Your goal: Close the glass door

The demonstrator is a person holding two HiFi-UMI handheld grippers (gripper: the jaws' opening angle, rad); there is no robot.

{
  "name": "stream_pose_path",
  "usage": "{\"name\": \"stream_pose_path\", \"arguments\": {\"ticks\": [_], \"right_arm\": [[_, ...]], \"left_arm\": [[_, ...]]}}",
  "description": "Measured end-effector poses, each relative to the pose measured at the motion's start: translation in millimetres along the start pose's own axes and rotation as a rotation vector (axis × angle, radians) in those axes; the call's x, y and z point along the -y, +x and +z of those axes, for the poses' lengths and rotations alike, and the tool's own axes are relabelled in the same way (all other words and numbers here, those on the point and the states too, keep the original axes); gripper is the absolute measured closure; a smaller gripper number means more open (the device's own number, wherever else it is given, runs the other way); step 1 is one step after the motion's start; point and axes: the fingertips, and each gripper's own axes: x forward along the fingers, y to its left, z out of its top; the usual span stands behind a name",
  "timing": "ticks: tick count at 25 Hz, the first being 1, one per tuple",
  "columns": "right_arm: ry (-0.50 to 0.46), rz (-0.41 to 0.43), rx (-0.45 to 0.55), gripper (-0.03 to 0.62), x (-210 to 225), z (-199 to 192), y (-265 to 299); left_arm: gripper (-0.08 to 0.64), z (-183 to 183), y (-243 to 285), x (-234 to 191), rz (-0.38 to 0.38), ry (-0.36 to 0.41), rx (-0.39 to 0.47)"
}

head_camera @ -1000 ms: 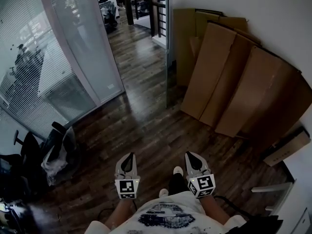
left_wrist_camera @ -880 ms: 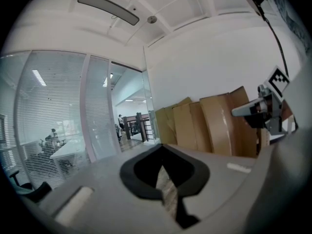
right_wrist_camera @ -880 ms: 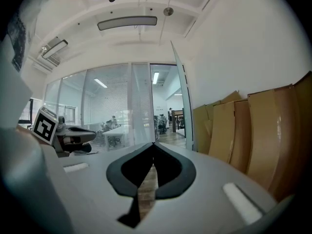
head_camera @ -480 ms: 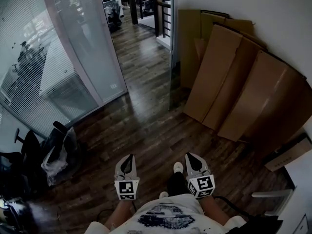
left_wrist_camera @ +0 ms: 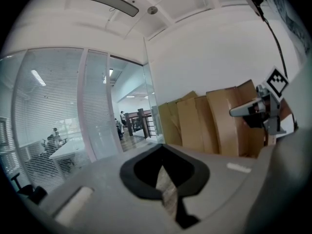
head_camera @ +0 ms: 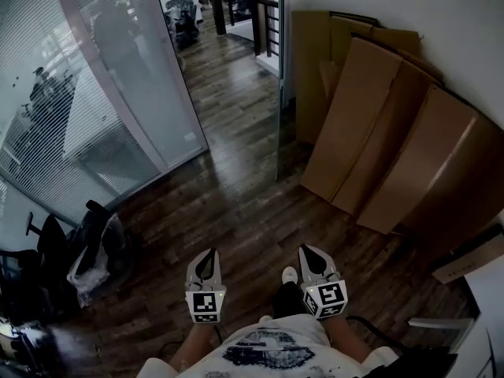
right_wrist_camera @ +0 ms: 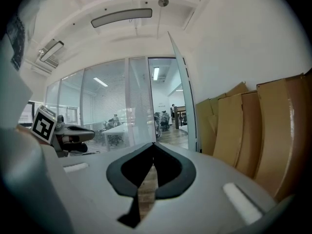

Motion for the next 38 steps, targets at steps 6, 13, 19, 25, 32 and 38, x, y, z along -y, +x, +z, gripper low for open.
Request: {"name": "stream_pose_path", "arguments": {"ticks": [6,13,19,25,32,38], "right_arm": [[-0.007,0.007,-0.004,0.584,35,13,35],[0.012,0.012,-0.001,0.584,75,29,67],[0.018,0.018,-0.005,0.584,102,35,92],[0.024,0.035,-0.013,0.584,125,37,116],[0.023,0.06,-0.004,0.584,151,45,141],[0.024,0.078,0.007,0.584,168,49,154]], "left_arm": [[0.561,15,48,1,0.002,0.004,-0.001],[0.561,35,96,8,0.003,0.008,-0.012],[0.561,45,131,11,0.008,0.016,-0.015],[0.561,53,165,13,0.021,0.018,-0.021],[0.561,64,200,17,0.042,0.025,-0.016],[0.561,72,217,23,0.054,0.035,-0.011]]}}
